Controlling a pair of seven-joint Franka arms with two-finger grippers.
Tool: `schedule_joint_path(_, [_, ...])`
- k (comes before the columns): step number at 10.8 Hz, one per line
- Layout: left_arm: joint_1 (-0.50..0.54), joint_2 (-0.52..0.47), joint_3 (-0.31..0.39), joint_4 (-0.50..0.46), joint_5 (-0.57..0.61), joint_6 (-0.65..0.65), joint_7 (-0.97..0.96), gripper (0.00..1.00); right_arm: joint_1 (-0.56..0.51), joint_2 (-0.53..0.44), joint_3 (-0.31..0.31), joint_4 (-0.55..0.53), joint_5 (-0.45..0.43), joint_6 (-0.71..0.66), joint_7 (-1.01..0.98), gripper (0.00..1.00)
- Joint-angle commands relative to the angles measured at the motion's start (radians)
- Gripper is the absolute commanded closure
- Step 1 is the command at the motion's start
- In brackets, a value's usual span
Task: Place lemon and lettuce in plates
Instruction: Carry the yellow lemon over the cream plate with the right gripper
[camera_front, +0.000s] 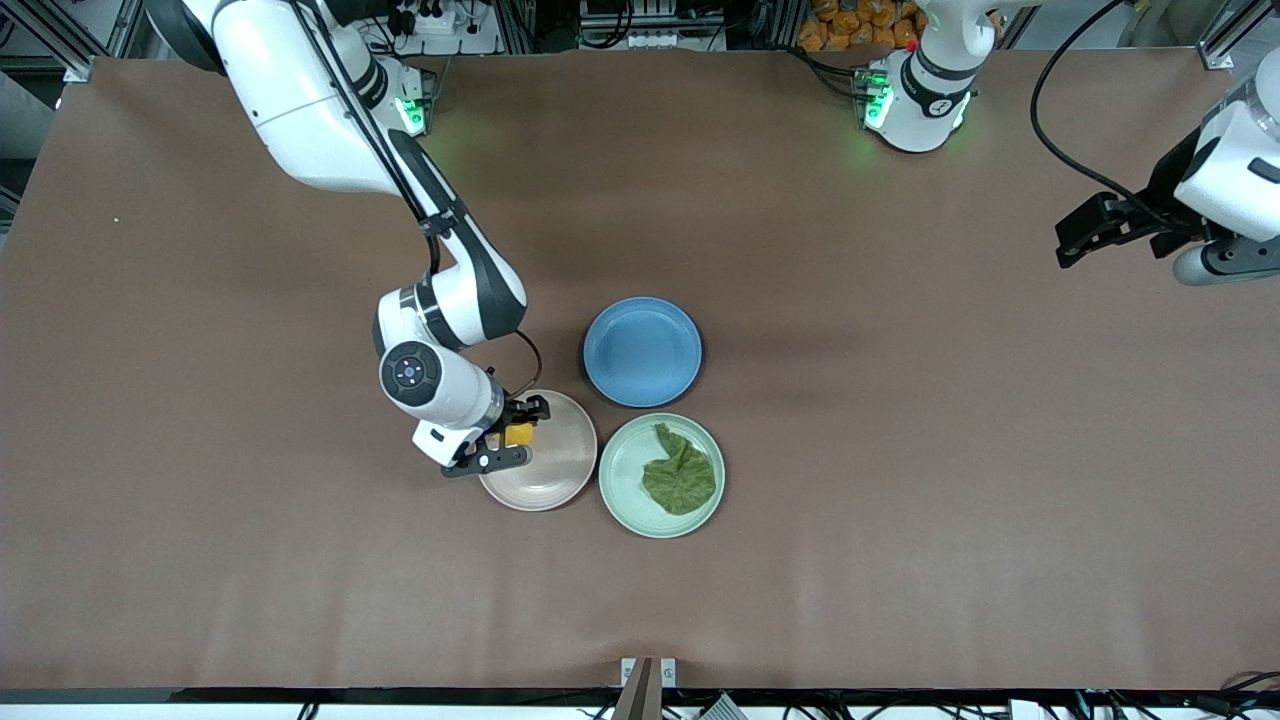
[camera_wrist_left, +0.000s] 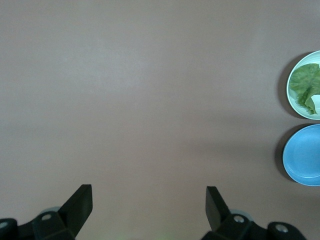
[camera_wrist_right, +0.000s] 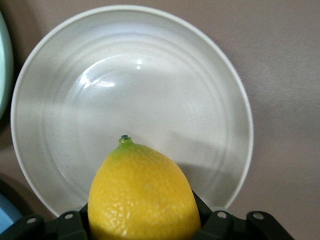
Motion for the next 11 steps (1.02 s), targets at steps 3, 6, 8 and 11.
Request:
schedule_joint_path(3, [-0.077,-0.042,0.071,-0.067,-0.018,0.075,0.009,0.00,0.055,0.066,-0.011,0.062,0.018,0.006,0.081,0.37])
schedule_joint_path(6, [-0.096,-0.046,0.099,-0.076,-0.023,0.123,0.009,0.00,0.064,0.071,-0.011,0.073,0.012,0.004,0.098,0.00])
schedule_joint_path(8, [-0.102,-0.044,0.099,-0.081,-0.023,0.153,0.009,0.00,0.052,0.049,-0.011,0.075,0.007,-0.011,0.095,0.00])
schedule_joint_path(11, [-0.094,-0.038,0.097,-0.070,-0.021,0.148,0.009,0.00,0.011,0.002,-0.011,0.093,0.012,-0.125,0.091,0.00])
